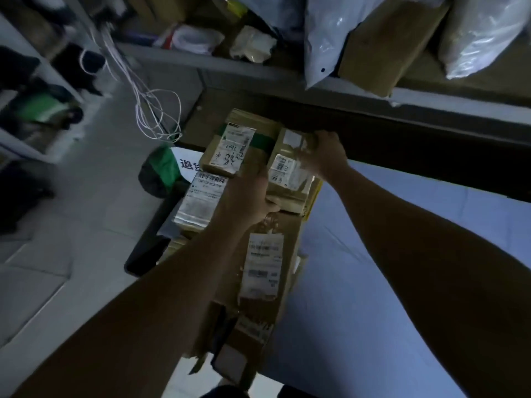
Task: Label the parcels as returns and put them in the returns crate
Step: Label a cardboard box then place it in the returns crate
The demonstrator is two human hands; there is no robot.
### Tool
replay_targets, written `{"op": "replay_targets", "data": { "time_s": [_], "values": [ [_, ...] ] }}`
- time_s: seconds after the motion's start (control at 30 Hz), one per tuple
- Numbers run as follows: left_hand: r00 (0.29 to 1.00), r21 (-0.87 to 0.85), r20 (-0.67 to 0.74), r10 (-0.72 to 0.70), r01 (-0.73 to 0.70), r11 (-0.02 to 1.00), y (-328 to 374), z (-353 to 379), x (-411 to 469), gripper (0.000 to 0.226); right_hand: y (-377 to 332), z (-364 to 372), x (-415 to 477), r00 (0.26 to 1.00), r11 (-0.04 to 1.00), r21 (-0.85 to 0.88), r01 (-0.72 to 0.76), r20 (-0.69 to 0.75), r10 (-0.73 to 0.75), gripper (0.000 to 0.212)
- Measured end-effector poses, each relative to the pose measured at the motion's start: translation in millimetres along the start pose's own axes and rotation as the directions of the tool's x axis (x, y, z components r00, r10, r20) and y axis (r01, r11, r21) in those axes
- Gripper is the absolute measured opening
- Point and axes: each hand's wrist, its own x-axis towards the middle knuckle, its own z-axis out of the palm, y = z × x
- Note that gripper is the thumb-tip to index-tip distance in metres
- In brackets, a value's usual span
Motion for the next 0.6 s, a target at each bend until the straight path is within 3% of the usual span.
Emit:
{"op": "replay_targets", "data": {
  "time_s": [0.13,0.27,0.37,0.47,0.6],
  "values": [
    [0.996,-0.183,0.026,-0.085,0.089,0.979,18,4,-2,0.092,8,-13,5,0.999,0.999,0.019,0.031,0.021,-0.031,0.061],
    [0.993,-0.218,-0.02,-0.119,0.112,0.969,46,0,-9,0.09,18,-40,-7,0.998,0.997,0.055,0.051,0.043,-0.053,0.069],
    [0.996,-0.186,-0.062,-0.059,0.046,0.981,70,-9,-22,0.086,32,-64,-27,0.997,0.996,0.05,0.07,0.013,-0.071,0.068],
    [0.993,-0.202,-0.114,0.02,-0.043,0.978,94,-13,-37,0.085,50,-88,-54,0.995,0.995,0.02,0.094,-0.017,-0.093,0.055],
    [0.983,-0.189,-0.129,0.129,-0.152,0.97,128,-13,-62,0.088,81,-114,-103,0.989,0.99,0.142,0.021,-0.147,0.0,0.056]
  ]
}}
